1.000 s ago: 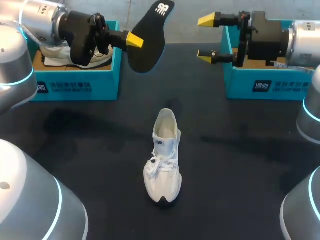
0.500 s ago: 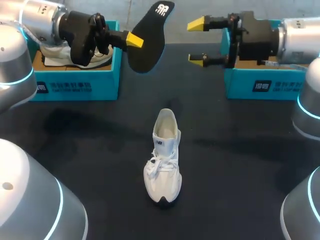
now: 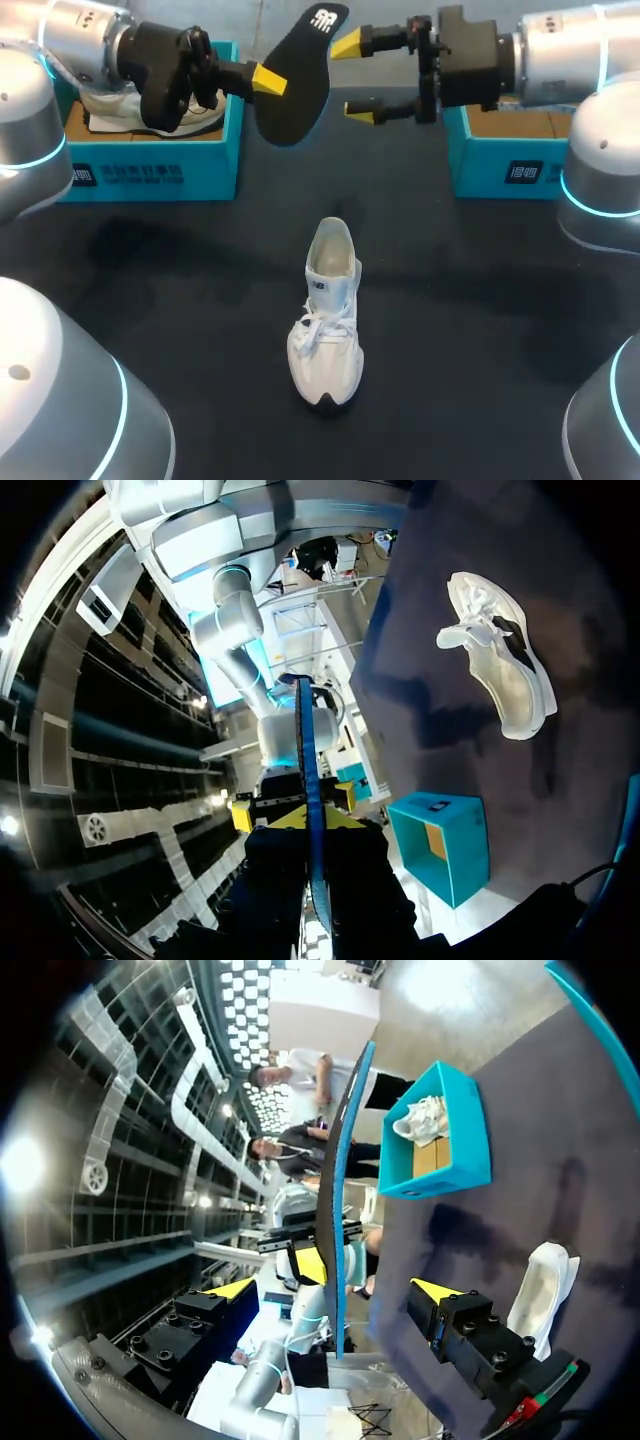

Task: Take the shoe out of the shoebox, open the shoe tongue, remove and reinsert the insole, then place the shoe into the shoebox

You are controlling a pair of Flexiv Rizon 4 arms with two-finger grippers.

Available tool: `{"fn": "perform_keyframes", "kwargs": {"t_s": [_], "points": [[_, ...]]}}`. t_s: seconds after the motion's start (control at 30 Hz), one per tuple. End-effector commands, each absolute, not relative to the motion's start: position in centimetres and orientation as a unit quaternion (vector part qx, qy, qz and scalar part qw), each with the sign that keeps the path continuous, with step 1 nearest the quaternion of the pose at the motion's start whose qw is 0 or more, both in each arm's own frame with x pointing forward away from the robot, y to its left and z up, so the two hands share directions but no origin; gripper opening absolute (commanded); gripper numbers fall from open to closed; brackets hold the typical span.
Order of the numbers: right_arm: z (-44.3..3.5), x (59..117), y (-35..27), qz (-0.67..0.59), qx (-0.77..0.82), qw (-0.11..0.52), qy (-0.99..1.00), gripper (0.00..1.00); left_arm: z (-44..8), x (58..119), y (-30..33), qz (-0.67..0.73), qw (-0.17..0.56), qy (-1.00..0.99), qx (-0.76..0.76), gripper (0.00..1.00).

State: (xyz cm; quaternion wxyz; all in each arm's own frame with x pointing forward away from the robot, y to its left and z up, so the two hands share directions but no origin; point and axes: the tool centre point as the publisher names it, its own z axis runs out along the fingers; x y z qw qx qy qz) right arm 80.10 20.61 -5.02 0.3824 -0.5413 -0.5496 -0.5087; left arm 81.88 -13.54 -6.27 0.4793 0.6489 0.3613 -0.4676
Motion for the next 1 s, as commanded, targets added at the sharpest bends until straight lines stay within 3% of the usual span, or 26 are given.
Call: {"fn": "perform_keyframes", "kwargs": {"t_s": [0.03,0.17,0.43,0.77,1.0], "points": [[-5.1,80.1,22.7,-0.507,-0.545,0.375,-0.552,1.0,-6.3,81.9,-13.6,-0.468,0.48,0.36,0.649,0.0],[-5.1,79.9,24.0,-0.508,-0.542,0.372,-0.557,0.96,-6.3,81.9,-13.6,-0.468,0.48,0.36,0.649,0.0],[-6.1,79.1,25.6,-0.521,-0.541,0.367,-0.549,0.59,-6.3,81.9,-13.6,-0.468,0.48,0.36,0.649,0.0],[-6.1,78.5,26.1,-0.533,-0.548,0.347,-0.544,0.62,-6.3,81.9,-13.6,-0.468,0.48,0.36,0.649,0.0],[-6.0,78.8,26.3,-0.543,-0.546,0.337,-0.542,0.52,-6.3,81.9,-13.6,-0.468,0.48,0.36,0.649,0.0]]}}
